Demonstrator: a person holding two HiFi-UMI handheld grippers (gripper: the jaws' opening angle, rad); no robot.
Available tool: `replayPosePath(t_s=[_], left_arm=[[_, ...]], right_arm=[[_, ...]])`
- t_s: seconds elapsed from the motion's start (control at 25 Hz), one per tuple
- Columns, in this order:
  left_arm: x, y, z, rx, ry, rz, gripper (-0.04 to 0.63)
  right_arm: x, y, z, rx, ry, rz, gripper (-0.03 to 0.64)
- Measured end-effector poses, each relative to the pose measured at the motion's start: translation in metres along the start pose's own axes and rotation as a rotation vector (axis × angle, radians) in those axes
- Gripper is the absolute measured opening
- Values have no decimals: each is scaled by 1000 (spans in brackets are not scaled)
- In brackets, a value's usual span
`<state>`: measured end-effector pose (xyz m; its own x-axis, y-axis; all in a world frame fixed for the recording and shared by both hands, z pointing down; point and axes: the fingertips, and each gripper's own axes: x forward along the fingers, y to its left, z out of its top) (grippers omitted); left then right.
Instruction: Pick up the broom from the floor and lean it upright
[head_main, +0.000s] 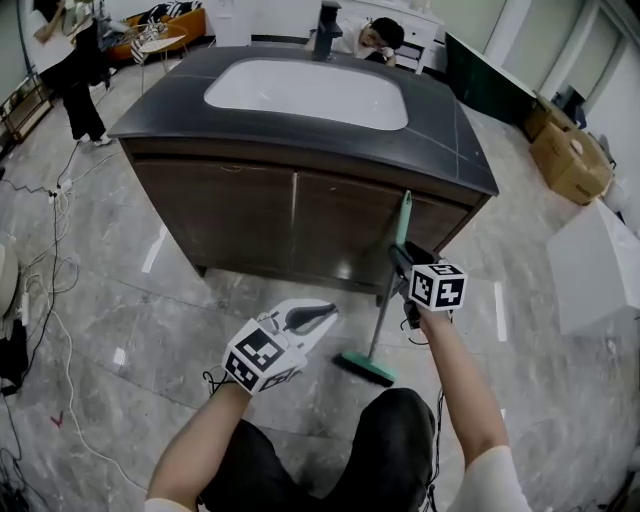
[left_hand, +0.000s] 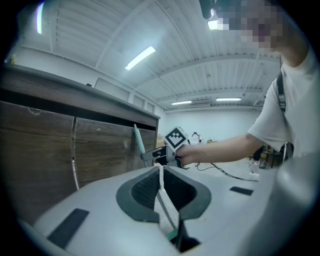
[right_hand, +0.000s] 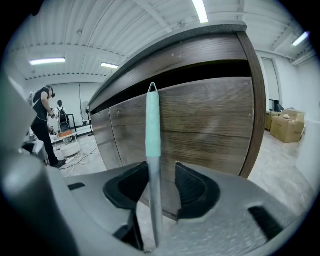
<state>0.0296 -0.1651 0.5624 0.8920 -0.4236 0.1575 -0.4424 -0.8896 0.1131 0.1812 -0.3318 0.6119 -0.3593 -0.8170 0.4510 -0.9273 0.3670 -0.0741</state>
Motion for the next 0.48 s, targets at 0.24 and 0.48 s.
replayPosePath(t_s=[0.24, 0.48], left_arm=[[-5, 1, 10, 8, -27, 14, 12], [-4, 0, 13, 14, -22, 18, 12]], right_arm=[[5, 5, -1, -36, -4, -1, 178], [18, 10, -16, -96, 46, -2, 125]])
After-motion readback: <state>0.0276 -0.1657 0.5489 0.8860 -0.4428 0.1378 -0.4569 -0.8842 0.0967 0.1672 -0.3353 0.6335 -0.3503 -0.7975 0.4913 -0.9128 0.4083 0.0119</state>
